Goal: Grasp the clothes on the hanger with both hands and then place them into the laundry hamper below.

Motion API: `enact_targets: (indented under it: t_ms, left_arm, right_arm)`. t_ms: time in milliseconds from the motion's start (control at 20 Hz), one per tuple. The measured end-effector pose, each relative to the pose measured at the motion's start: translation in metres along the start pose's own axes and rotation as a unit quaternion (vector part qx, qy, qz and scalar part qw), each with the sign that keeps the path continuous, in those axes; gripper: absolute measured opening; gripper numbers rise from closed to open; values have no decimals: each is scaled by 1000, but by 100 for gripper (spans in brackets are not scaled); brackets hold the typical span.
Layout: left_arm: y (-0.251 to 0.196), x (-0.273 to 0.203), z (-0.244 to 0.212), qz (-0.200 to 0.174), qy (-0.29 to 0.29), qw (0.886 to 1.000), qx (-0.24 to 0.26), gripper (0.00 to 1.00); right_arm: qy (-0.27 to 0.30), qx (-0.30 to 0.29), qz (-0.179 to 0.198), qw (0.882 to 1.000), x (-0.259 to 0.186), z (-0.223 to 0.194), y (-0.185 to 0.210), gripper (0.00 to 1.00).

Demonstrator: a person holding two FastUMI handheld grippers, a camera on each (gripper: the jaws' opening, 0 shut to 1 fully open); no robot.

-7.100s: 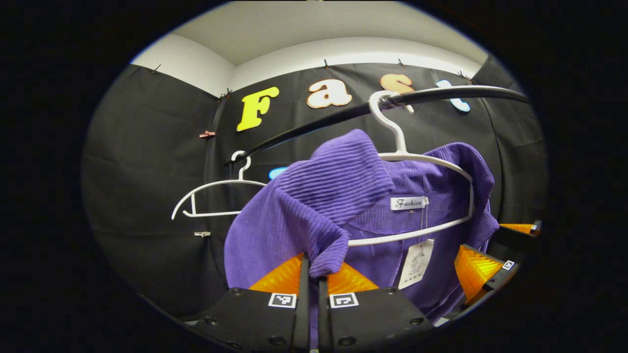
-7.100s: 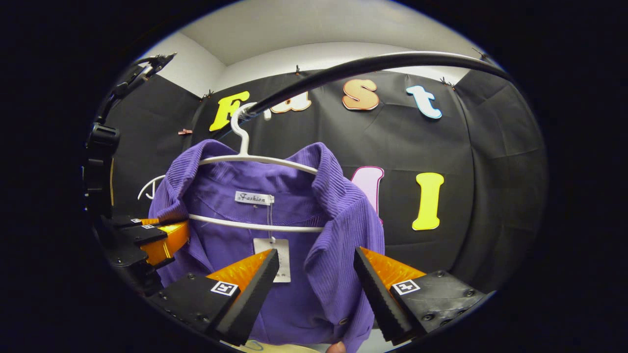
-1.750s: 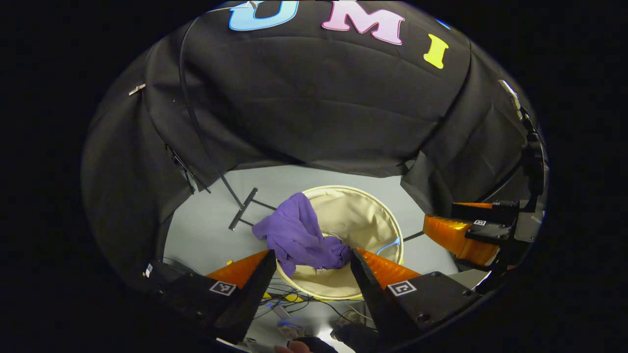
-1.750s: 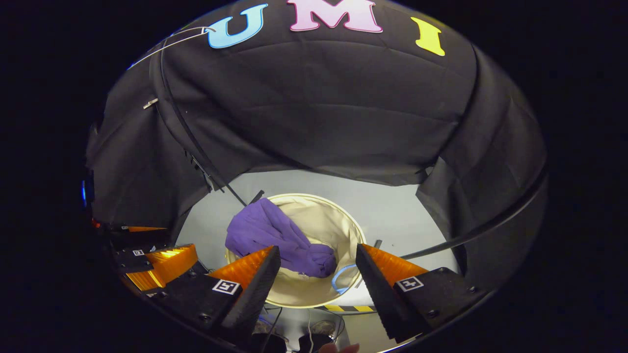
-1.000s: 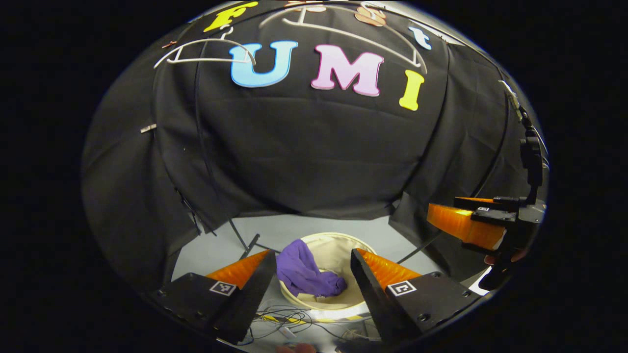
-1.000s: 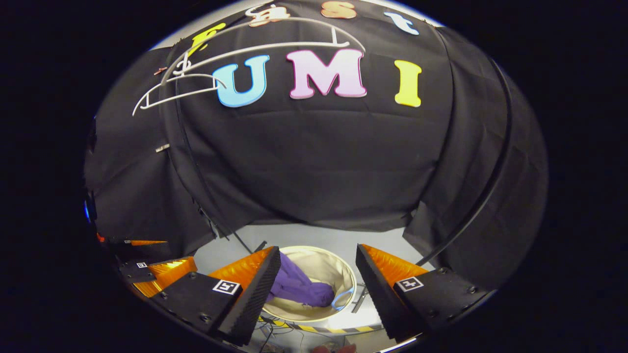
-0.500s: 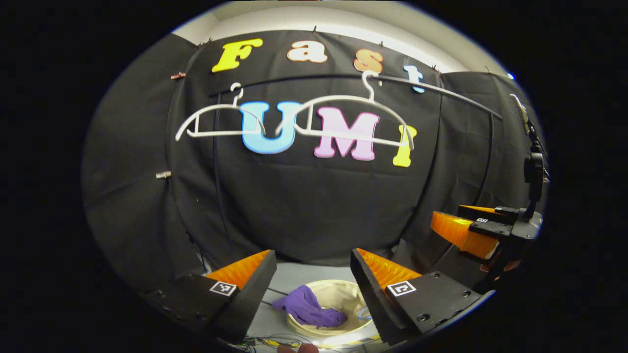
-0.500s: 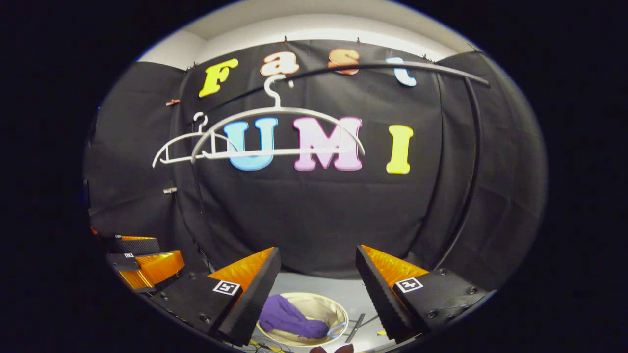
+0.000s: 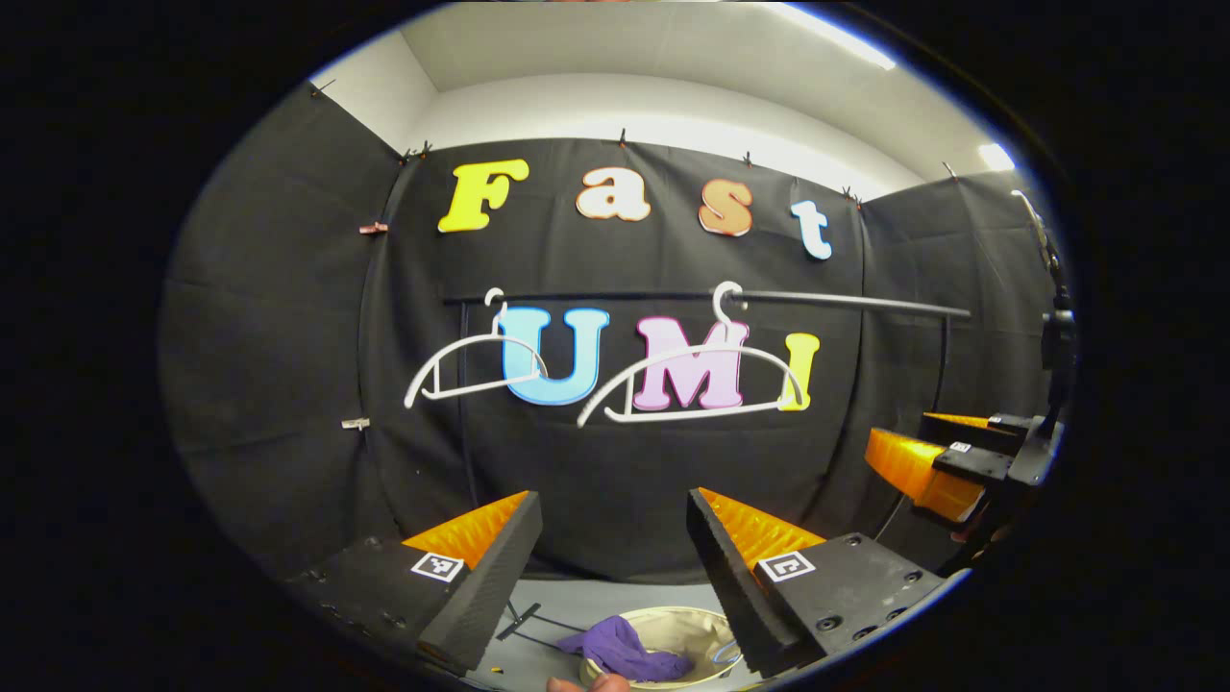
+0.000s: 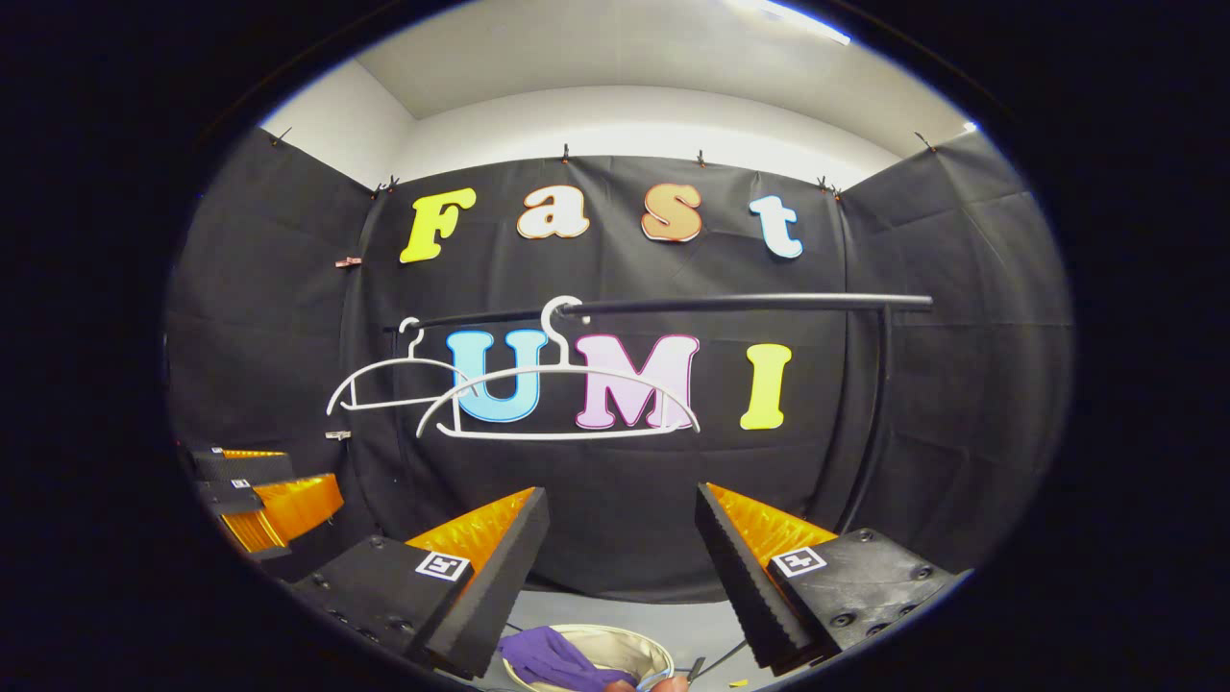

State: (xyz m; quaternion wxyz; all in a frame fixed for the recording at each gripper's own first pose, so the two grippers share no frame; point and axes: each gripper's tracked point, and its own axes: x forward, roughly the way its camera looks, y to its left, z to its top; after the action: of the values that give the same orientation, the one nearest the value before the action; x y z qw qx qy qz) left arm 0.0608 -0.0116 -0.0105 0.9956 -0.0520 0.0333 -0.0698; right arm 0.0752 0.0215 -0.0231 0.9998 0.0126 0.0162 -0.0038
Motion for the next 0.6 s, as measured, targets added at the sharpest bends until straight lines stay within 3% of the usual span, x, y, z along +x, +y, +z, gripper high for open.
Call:
enact_targets:
  t_ms: [50,350,400,450,600]
  left_arm:
    - [3,-7,10,3,-11,1000,3,92]
    - [2,-28,41,7,-44,999,17,98]
    - [4,-31,42,9,-45,999,21,92]
    - [5,-31,41,10,-44,999,26,97]
    - [4,-34,39,10,-40,999,35,93]
  right_arm:
    - [-2,-2,-2,1000,-4,5,1,98]
    - [-13,4,0,1000,-25,29,14,98]
    - [-14,5,3,1000,-25,32,17,98]
    - [-13,6,3,1000,-27,32,18,98]
    - [-13,10,6,1000,-30,34,20,98]
